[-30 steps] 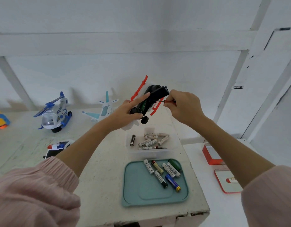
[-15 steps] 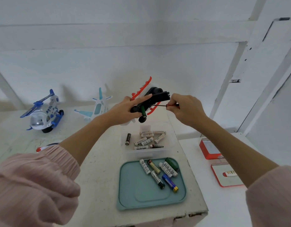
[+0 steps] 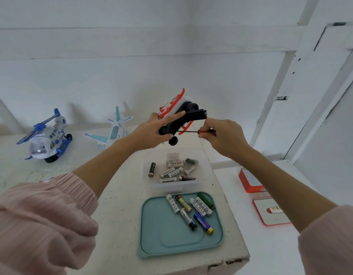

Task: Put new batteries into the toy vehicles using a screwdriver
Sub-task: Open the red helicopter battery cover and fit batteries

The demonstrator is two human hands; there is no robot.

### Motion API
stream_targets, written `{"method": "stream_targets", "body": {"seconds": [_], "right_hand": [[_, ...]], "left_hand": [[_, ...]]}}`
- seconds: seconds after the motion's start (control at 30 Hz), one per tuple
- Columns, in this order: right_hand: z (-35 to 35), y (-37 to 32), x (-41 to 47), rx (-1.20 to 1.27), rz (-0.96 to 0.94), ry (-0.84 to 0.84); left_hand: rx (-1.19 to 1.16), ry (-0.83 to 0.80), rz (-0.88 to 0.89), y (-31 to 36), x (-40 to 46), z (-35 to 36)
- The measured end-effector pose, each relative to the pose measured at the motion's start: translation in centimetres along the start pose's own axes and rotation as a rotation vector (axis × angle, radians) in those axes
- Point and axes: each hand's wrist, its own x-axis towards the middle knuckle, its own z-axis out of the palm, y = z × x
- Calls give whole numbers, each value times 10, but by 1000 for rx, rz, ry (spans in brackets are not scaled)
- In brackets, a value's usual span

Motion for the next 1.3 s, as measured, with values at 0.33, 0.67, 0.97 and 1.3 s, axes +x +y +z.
{"method": "stream_targets", "body": {"seconds": [0.33,0.67,0.97,1.3], "right_hand": [[-4,-9,-12,197,64,-25],[15,-73,-23,541,-18,-405],[91,-139,-55,459,-365,-719],[123,-145,-72,339,-466,-679]], "left_hand": [[-331,124,-70,-7,-22,-3],[-712,363,-171,-20,-97,-13],[-738,506,-282,-30,-154,-8],[-773,510,-332,-34,-185,15]]}}
